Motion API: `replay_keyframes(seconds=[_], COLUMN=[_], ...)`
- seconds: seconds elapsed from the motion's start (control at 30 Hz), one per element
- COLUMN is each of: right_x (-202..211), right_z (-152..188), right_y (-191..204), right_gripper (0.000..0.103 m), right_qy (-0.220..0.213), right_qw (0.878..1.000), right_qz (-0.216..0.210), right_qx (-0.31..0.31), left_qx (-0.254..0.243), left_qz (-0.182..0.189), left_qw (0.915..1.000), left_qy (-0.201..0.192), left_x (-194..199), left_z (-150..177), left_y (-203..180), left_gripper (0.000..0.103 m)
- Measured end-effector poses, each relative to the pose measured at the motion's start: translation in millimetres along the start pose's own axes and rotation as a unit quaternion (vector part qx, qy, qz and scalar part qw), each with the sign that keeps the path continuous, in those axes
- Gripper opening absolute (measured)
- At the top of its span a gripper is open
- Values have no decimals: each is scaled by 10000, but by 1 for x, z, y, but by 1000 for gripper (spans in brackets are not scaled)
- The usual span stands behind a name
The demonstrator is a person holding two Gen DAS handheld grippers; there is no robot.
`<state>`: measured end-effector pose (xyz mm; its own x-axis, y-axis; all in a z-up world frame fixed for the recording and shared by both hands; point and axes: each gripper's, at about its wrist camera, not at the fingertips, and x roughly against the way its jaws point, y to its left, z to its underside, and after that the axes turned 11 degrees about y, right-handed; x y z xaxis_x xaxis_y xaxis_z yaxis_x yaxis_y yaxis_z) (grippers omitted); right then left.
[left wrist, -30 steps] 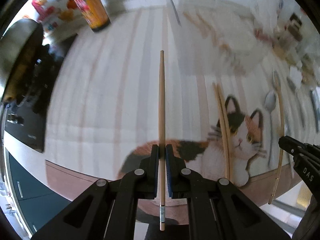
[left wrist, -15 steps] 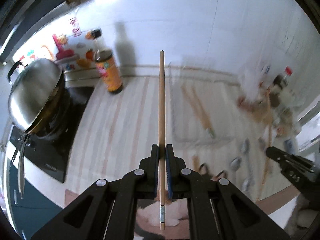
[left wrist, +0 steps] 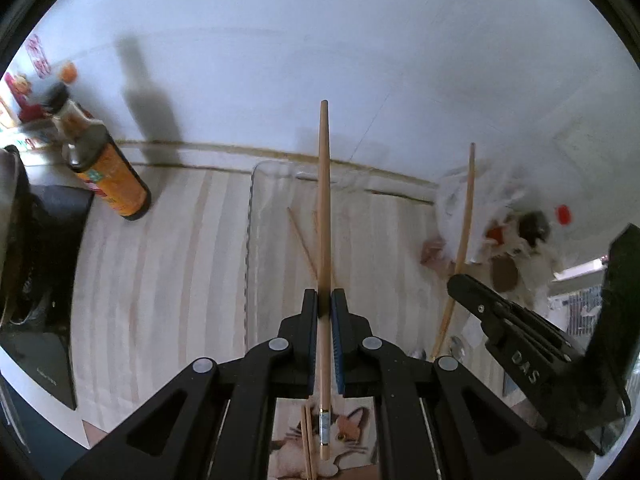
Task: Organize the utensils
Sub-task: 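Lift both chopsticks and carry them over the clear basket, then open both tools to release the chopsticks into the basket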
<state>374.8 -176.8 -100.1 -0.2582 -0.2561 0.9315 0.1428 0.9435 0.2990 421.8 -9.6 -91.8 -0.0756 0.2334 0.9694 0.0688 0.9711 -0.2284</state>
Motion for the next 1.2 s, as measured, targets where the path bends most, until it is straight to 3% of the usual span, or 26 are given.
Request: replay_keyframes(seconds=[0.13, 0.3, 0.43, 0.5, 0.53, 0.6, 0.67, 0.7, 0.77, 0.87, 1.07, 1.2], right_x=[-37, -83, -107, -107, -105, -99, -90, -84, -71, -50, -27, -37], right_z=[-29, -41, -40, -36, -35, -31, -27, -23, -15, 3, 56, 94], right_y=[0, 2, -1, -2, -4, -7, -10, -11, -14, -19, -25, -23], right_gripper=[7, 7, 10, 23, 32, 35, 37, 38, 47, 65, 66, 66], right_qy=[347, 801, 1237, 1243, 1209, 1150, 1056, 988, 834, 509, 194, 352], right_qw=[9994, 9967, 9923, 9922, 9925, 9932, 9941, 9948, 9959, 9977, 9981, 9979], right_qz=[32, 88, 92, 133, 162, 177, 222, 254, 356, 427, 577, 498], right_qx=[-58, -16, -31, -13, -8, -40, -69, -63, -57, -93, -127, -213], left_qx=[122, 211, 192, 157, 159, 174, 213, 250, 334, 398, 407, 559], left_qz=[-76, -224, -475, -704, -784, -983, -1181, -1258, -1396, -1439, -1564, -1841], left_qw=[9991, 9966, 9970, 9968, 9964, 9950, 9926, 9910, 9877, 9852, 9827, 9792], left_qy=[395, 762, 572, 353, 268, 35, -209, -371, -622, -845, -905, -639], left_x=[-33, -56, -48, -38, -34, -26, -17, -12, -6, -2, -15, -42], left_z=[-22, -34, -32, -26, -23, -14, -2, 6, 21, 45, 97, 133], left_y=[7, 11, 14, 15, 16, 20, 24, 26, 30, 37, 51, 67], left_gripper=[4, 6, 7, 11, 15, 26, 53, 59, 81, 99, 103, 103])
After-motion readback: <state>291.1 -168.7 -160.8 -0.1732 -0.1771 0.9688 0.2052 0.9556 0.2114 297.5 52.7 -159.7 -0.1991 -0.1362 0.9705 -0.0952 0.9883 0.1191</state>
